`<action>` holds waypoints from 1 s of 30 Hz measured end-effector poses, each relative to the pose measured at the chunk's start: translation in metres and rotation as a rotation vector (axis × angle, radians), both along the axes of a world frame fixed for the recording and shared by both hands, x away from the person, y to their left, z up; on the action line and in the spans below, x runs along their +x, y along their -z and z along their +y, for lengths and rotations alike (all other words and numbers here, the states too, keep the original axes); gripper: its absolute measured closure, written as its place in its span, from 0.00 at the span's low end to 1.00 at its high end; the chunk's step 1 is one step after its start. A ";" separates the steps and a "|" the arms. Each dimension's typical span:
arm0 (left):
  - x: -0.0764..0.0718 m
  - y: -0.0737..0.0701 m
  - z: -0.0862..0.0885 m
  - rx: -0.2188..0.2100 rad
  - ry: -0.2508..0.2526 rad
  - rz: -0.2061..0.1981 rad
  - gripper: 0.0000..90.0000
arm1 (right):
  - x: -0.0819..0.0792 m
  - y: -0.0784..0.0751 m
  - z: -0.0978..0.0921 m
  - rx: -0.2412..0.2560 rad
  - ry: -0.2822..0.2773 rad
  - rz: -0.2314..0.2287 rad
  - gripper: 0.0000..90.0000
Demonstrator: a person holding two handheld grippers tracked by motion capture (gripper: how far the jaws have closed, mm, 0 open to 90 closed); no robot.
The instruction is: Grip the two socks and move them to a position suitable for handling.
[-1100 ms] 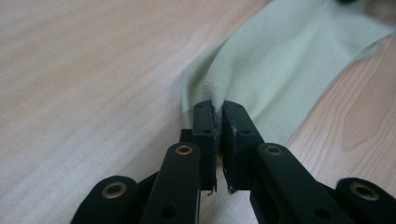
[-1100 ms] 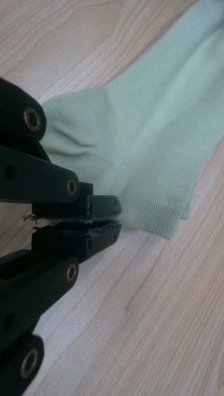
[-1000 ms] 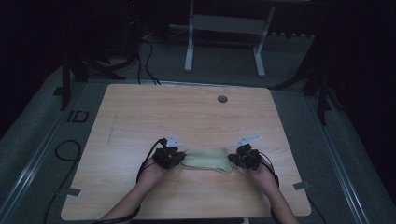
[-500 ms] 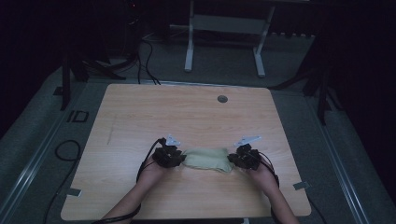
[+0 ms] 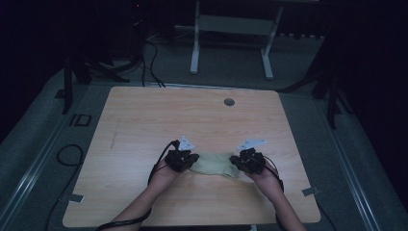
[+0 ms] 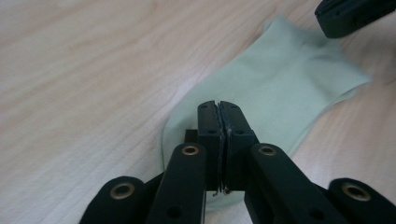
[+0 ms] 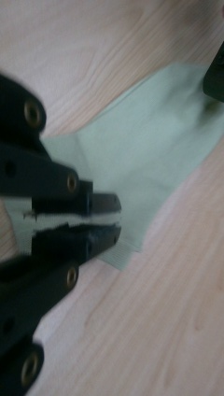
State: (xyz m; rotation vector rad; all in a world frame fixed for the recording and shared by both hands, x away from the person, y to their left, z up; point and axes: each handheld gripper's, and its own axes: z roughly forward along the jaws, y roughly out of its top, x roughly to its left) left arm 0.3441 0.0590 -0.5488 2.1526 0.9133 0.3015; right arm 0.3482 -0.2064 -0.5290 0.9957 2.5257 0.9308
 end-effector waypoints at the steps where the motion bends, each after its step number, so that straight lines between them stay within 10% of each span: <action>1: 0.002 0.004 -0.001 0.010 0.001 0.012 0.91 | 0.001 0.004 0.001 -0.013 0.004 0.003 0.80; 10: -0.001 0.014 -0.003 0.035 0.047 0.013 0.60 | -0.002 0.019 0.008 -0.085 -0.068 0.003 0.54; 30: -0.002 0.014 0.008 0.022 0.036 0.030 0.58 | -0.001 0.021 -0.001 -0.086 -0.182 -0.016 0.50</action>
